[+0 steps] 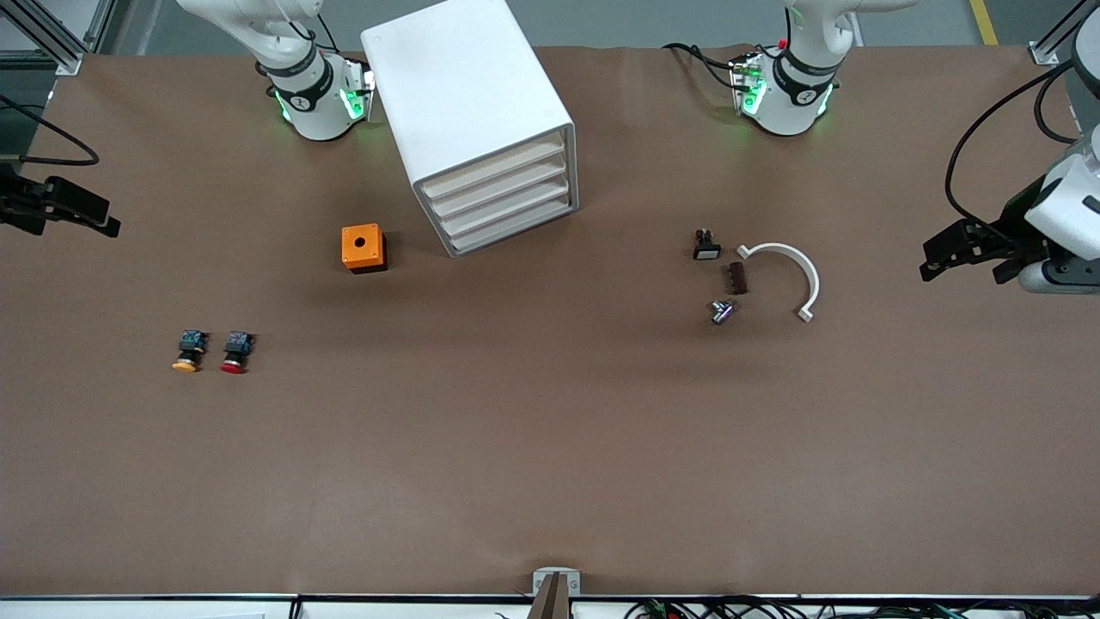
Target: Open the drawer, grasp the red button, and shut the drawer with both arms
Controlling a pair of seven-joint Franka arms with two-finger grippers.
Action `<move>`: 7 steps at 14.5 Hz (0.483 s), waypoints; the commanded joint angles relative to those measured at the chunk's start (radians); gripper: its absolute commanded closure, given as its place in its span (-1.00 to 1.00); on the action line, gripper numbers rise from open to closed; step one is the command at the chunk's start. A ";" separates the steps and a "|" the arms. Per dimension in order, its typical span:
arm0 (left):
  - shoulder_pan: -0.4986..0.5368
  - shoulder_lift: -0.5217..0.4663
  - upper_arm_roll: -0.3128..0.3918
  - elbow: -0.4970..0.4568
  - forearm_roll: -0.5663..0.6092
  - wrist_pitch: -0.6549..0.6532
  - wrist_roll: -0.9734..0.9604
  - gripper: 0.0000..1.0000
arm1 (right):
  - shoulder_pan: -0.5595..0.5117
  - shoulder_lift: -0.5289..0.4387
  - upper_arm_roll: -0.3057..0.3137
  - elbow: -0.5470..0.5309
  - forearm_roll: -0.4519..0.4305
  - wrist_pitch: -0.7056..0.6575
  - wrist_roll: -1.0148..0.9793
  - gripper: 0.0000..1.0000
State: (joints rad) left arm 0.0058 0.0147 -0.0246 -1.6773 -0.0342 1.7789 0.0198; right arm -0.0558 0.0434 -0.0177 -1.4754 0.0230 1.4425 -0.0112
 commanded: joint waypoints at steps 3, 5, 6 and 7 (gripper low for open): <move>0.003 -0.021 -0.021 0.057 0.034 -0.099 -0.009 -1.00 | -0.013 -0.023 -0.002 0.020 0.006 -0.100 0.008 -1.00; 0.003 -0.019 -0.024 0.056 0.034 -0.124 -0.014 -1.00 | -0.021 -0.039 -0.004 0.020 0.023 -0.096 0.008 -1.00; 0.005 -0.021 -0.023 0.060 0.025 -0.124 -0.014 -1.00 | -0.018 -0.051 -0.004 0.018 0.023 -0.094 0.008 -1.00; 0.008 -0.021 -0.023 0.068 0.023 -0.127 -0.012 -1.00 | -0.016 -0.065 -0.002 0.009 0.023 -0.091 0.008 -1.00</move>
State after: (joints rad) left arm 0.0053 -0.0012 -0.0386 -1.6287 -0.0234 1.6769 0.0142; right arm -0.0641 0.0122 -0.0251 -1.4606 0.0283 1.3609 -0.0105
